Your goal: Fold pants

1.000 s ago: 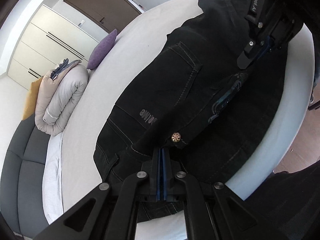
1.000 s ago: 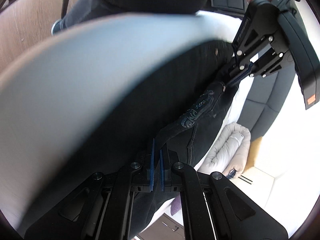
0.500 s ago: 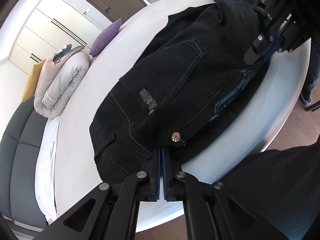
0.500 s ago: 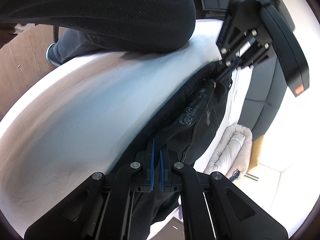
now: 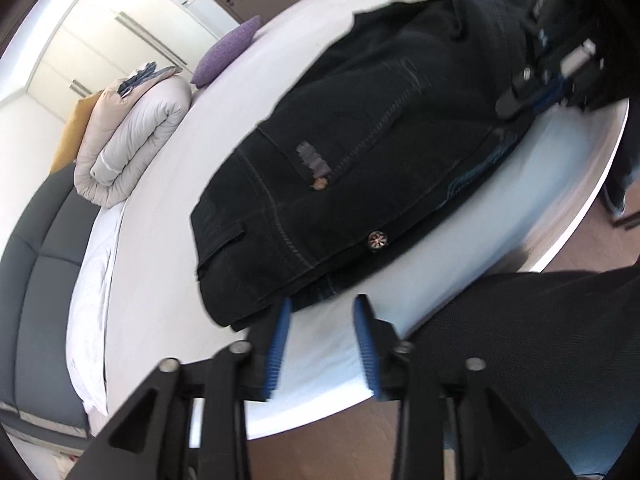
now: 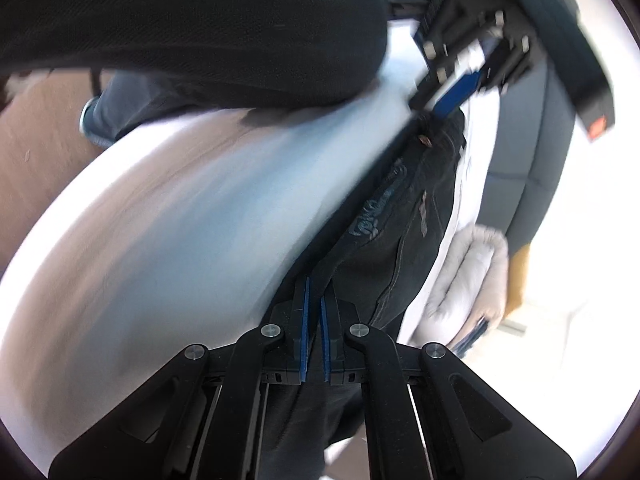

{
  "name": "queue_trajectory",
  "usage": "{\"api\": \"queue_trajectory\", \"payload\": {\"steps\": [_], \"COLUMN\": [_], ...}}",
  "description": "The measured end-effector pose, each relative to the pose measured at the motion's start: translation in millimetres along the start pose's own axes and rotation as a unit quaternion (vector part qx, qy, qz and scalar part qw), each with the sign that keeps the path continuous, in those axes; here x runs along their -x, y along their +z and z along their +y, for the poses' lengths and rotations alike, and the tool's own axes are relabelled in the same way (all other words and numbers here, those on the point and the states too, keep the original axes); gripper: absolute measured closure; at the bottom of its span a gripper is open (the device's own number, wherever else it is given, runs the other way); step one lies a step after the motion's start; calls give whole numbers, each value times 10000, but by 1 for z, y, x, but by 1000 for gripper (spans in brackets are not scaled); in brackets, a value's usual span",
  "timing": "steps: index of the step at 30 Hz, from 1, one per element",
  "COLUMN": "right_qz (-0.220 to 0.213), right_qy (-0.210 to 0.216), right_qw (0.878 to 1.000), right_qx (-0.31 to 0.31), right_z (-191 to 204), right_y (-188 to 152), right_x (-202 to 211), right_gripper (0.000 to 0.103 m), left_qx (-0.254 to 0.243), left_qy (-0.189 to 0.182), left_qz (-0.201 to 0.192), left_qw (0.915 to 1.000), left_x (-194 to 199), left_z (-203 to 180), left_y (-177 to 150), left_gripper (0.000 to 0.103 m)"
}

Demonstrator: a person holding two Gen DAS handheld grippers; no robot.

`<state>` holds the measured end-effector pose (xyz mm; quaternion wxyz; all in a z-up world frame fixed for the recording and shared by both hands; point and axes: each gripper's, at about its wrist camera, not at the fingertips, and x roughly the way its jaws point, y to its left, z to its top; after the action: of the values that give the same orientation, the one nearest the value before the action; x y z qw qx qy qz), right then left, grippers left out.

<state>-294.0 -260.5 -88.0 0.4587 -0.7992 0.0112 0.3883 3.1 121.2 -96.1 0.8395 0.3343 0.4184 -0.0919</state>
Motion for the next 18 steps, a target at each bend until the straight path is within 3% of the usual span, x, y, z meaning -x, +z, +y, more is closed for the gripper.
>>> {"api": "queue_trajectory", "payload": {"steps": [4, 7, 9, 10, 11, 12, 14, 15, 16, 18], "right_qz": [44, 101, 104, 99, 104, 130, 73, -20, -181, -412], "right_qy": [-110, -188, -142, -112, -66, -5, 167, 279, 401, 470], "right_qw": [9990, 9968, 9917, 9876, 9819, 9732, 9428, 9155, 8628, 7654], "right_qx": [-426, -768, -1271, -1563, -1892, -2296, -3329, -4013, -5037, -6405], "right_z": [0, -1, -6, -10, -15, -20, -32, -39, -46, -47], "right_y": [2, 4, 2, 0, -3, -8, -26, -42, -72, -129], "right_x": [-3, -5, -5, -4, -2, 2, 16, 25, 38, 54], "right_gripper": [98, 98, 98, 97, 96, 92, 79, 54, 22, 16], "left_qx": [938, 1562, 1733, 1763, 1749, 1735, 1864, 1969, 2009, 1973], "left_qy": [-222, -394, -613, -771, -931, -917, -823, -846, -855, -825], "left_qz": [-486, -706, -364, -5, 343, 430, 340, 387, 434, 493], "left_qw": [9942, 9844, 9823, 9813, 9796, 9796, 9784, 9760, 9749, 9756], "left_x": [25, 13, -17, -42, -64, -74, -78, -78, -79, -80], "left_z": [27, 37, 31, 22, 12, 6, 4, 6, 7, 7], "left_y": [27, 66, 85, 92, 94, 94, 94, 94, 94, 96], "left_gripper": [61, 57, 55, 55, 55, 54, 54, 54, 54, 54]}}
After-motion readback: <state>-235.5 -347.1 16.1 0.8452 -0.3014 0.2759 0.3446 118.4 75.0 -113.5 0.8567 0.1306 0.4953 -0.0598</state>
